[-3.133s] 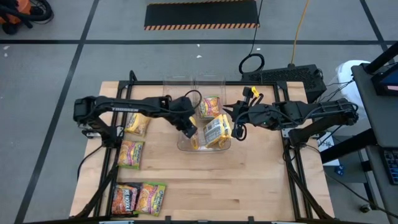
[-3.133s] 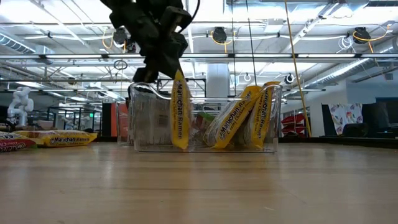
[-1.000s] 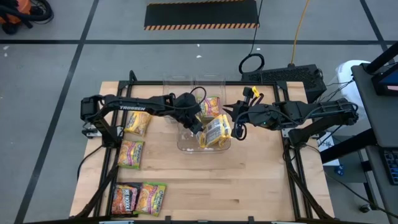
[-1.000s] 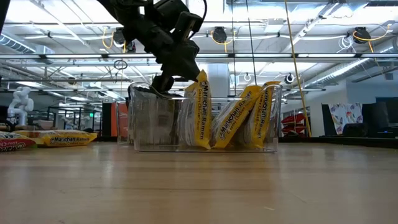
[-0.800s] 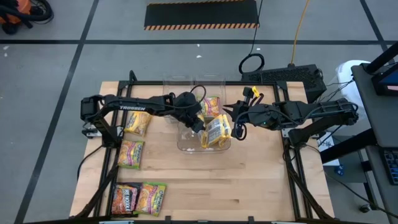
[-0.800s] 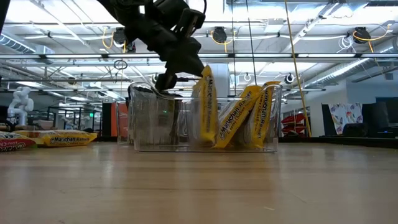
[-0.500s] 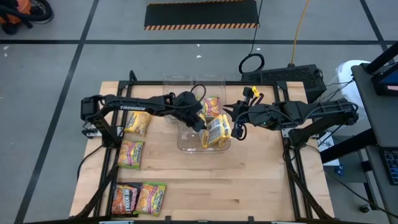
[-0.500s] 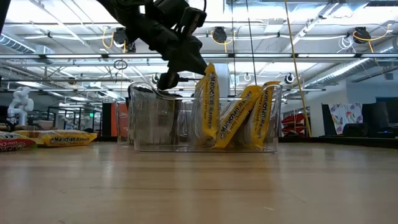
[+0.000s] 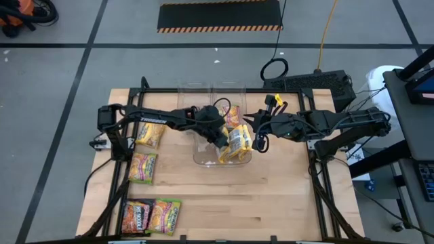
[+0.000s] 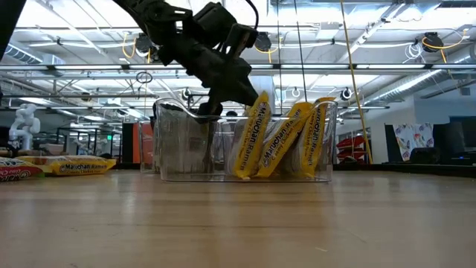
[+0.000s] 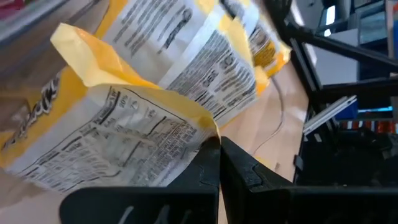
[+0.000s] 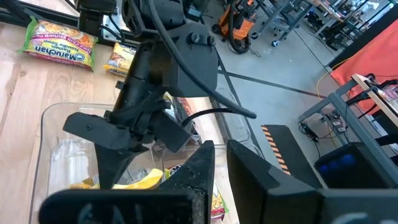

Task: Sort Maruchan noodles
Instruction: Put the yellow noodle pack into the bottom transparent bin

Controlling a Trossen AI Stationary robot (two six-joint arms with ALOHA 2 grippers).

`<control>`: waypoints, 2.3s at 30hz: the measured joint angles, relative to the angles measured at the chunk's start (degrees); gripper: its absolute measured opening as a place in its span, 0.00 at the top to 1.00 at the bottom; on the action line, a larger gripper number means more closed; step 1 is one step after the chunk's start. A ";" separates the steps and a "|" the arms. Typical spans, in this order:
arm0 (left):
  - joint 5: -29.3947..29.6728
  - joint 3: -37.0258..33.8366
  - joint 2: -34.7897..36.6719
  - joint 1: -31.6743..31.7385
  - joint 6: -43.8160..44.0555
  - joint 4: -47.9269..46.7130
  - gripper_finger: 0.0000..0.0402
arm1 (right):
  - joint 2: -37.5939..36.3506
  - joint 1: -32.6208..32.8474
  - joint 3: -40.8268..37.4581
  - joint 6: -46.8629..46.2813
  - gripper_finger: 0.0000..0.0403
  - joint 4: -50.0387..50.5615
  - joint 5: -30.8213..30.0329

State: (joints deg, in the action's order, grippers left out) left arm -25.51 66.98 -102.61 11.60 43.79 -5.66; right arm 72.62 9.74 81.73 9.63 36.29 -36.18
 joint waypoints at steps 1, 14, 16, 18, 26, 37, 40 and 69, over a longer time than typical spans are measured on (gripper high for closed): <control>0.01 0.00 0.00 0.10 0.24 0.40 1.00 | 0.00 0.00 0.00 0.00 0.90 0.00 0.00; -0.10 0.00 0.00 0.69 7.27 6.56 0.94 | 0.00 0.00 0.00 0.00 0.90 0.00 0.00; -0.09 0.00 0.00 0.69 9.20 7.48 0.94 | 0.00 0.00 0.00 0.00 0.90 0.00 0.00; -0.10 0.00 0.00 0.69 9.64 8.56 0.94 | 0.00 0.00 0.00 0.00 0.90 0.00 0.00; -1.84 0.00 0.00 0.67 9.58 10.52 0.94 | 0.00 0.00 0.00 0.02 0.90 0.01 0.00; -5.54 0.00 0.00 -0.49 5.97 10.21 0.93 | 0.00 0.00 0.00 0.02 0.90 0.00 0.01; -5.53 0.00 0.00 -0.49 4.47 10.21 0.93 | 0.00 0.00 0.00 0.02 0.90 0.00 0.00; 3.94 0.09 -0.02 0.49 -4.70 2.83 0.98 | 0.00 0.00 0.00 0.03 0.90 0.00 0.02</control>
State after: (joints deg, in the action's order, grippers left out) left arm -21.57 67.07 -102.63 12.10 39.09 -2.83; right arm 72.62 9.74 81.73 9.66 36.29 -36.16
